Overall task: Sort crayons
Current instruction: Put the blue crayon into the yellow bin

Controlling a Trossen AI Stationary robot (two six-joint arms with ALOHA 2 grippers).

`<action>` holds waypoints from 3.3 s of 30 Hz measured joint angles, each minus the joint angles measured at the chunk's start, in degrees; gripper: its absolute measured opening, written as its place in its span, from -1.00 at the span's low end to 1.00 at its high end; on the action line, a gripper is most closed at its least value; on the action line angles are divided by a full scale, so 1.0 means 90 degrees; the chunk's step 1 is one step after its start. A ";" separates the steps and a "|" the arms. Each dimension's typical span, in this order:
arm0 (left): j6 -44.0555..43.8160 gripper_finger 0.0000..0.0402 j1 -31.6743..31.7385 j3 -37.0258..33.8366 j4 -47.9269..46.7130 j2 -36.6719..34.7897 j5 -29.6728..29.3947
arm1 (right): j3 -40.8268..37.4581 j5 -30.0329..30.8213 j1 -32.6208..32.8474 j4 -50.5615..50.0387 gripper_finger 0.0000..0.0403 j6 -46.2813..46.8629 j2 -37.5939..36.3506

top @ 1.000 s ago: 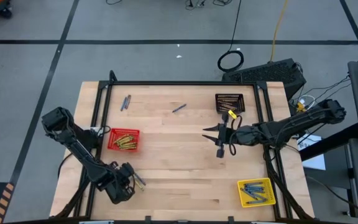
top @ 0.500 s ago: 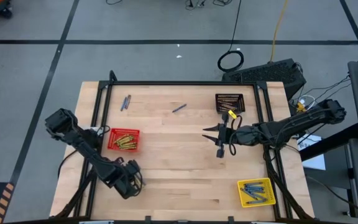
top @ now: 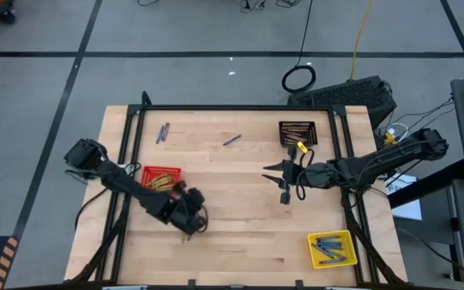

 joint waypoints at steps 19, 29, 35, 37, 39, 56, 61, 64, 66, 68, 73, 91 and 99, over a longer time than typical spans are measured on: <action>0.0076 -0.99 -0.0786 0.1498 -0.1696 -0.0310 0.0264 | 0.0065 -0.2197 -0.0187 0.1413 -0.56 0.0065 0.2398; -0.3346 -0.99 -0.1185 0.1501 -0.4657 -0.0757 -0.0738 | 0.3190 -0.5534 -0.1011 -0.0498 -0.56 -0.2264 0.5333; -0.3776 -0.98 -0.1196 0.1464 -0.4931 -0.0752 -0.1391 | 0.4652 -0.7354 -0.1220 -0.1093 -0.54 -0.3826 0.6713; -0.3792 -0.98 -0.1185 0.1426 -0.4935 -0.0754 -0.1461 | 0.4904 -0.7792 -0.1236 -0.1220 -0.49 -0.4305 0.7020; -0.3791 -0.98 -0.1149 0.1381 -0.4941 -0.0752 -0.1485 | 0.5063 -0.8076 -0.1233 -0.1246 -0.41 -0.4746 0.7217; -0.3777 -0.98 -0.0315 0.1323 -0.5845 -0.0752 -0.1598 | 0.5212 -0.8704 -0.1399 -0.1350 -0.30 -0.6142 0.7558; -0.3777 -0.98 -0.0255 0.1323 -0.5840 -0.0752 -0.1571 | 0.5200 -0.8659 -0.1435 -0.1905 -0.29 -0.5977 0.7324; -0.3777 -0.98 -0.0269 0.1323 -0.5827 -0.0752 -0.1540 | 0.5210 -0.8394 -0.1439 -0.2639 -0.21 -0.5886 0.6900; -0.3777 -0.98 -0.0270 0.1323 -0.5780 -0.0752 -0.1538 | 0.5214 -0.8057 -0.1395 -0.3273 -0.13 -0.5989 0.6703; -0.3777 -0.98 -0.0270 0.1323 -0.5762 -0.0752 -0.1535 | 0.5209 -0.7795 -0.1320 -0.3828 -0.04 -0.6047 0.6615; -0.3777 -0.98 -0.0270 0.1323 -0.5720 -0.0752 -0.1535 | 0.5136 -0.7504 -0.1205 -0.4586 0.08 -0.6074 0.6594; -0.2510 -0.98 -0.0314 0.1323 -0.4944 -0.0750 -0.1677 | 0.4235 -0.5607 0.0299 -0.3466 -0.19 -0.4150 0.6545; -0.2390 -0.98 -0.0629 0.1323 -0.4648 -0.0749 -0.1683 | 0.4225 -0.3801 0.0931 -0.3600 -0.35 -0.2475 0.6482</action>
